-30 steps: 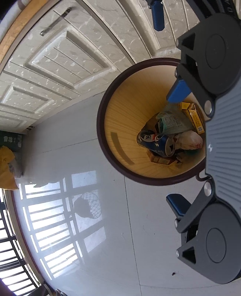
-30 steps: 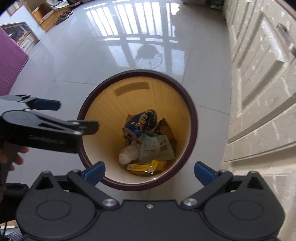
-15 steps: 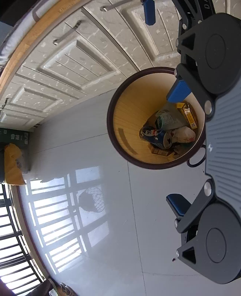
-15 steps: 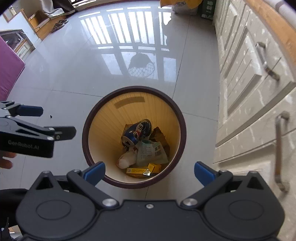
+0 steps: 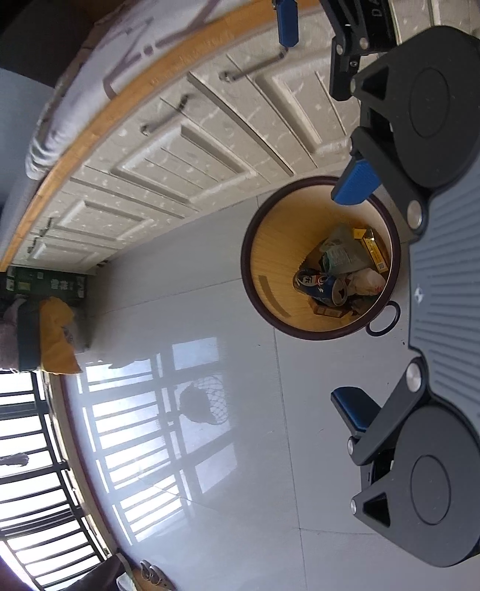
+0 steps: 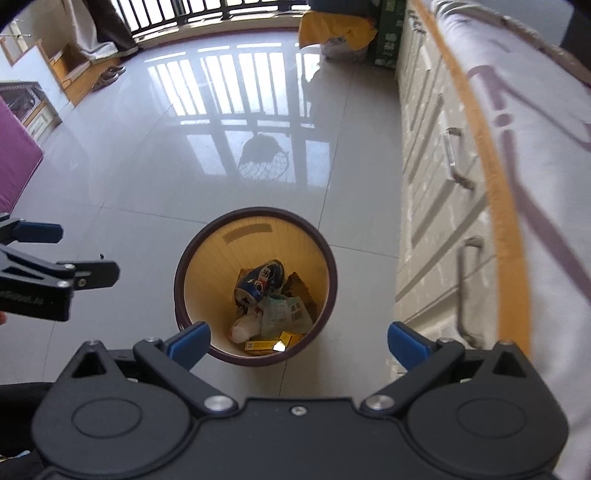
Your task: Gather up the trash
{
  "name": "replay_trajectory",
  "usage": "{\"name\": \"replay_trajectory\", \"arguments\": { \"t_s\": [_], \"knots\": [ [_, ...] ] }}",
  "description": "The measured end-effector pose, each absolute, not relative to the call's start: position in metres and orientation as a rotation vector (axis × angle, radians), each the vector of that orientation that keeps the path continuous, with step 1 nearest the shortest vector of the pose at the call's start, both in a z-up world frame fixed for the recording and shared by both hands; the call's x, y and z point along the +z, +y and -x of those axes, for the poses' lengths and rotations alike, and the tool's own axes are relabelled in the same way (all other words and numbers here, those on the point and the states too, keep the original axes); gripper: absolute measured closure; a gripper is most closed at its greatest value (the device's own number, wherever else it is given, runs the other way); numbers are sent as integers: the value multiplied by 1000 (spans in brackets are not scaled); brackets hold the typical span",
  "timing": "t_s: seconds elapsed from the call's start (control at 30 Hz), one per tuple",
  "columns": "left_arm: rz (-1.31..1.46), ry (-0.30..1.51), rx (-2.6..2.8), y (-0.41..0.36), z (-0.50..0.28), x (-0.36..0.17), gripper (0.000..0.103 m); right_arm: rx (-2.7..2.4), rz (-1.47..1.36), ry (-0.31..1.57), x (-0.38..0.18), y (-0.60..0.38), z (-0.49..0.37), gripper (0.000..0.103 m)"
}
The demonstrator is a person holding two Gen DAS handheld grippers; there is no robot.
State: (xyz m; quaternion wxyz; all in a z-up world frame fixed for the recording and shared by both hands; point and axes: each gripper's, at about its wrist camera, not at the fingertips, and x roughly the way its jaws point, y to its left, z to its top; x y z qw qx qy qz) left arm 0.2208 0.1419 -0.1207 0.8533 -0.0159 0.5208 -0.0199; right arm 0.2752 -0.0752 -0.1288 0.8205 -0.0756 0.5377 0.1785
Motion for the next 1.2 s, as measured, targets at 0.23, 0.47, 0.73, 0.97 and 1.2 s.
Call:
{"name": "replay_trajectory", "arguments": {
  "t_s": [0.23, 0.47, 0.73, 0.97, 1.2],
  "knots": [
    [25, 1062, -55, 135, -200, -72, 0, 361, 137, 1083, -86, -88, -252, 0],
    [0, 983, -50, 126, -175, -21, 0, 348, 110, 1003, -37, -102, -227, 0],
    [6, 896, -44, 111, -136, 16, 0, 339, 87, 924, 2, -123, -192, 0],
    [-9, 772, -44, 88, -99, 36, 0, 334, 82, 856, 18, -144, -154, 0],
    [4, 702, -41, 68, -68, 29, 0, 312, 68, 777, 27, -159, -125, 0]
  ]
}}
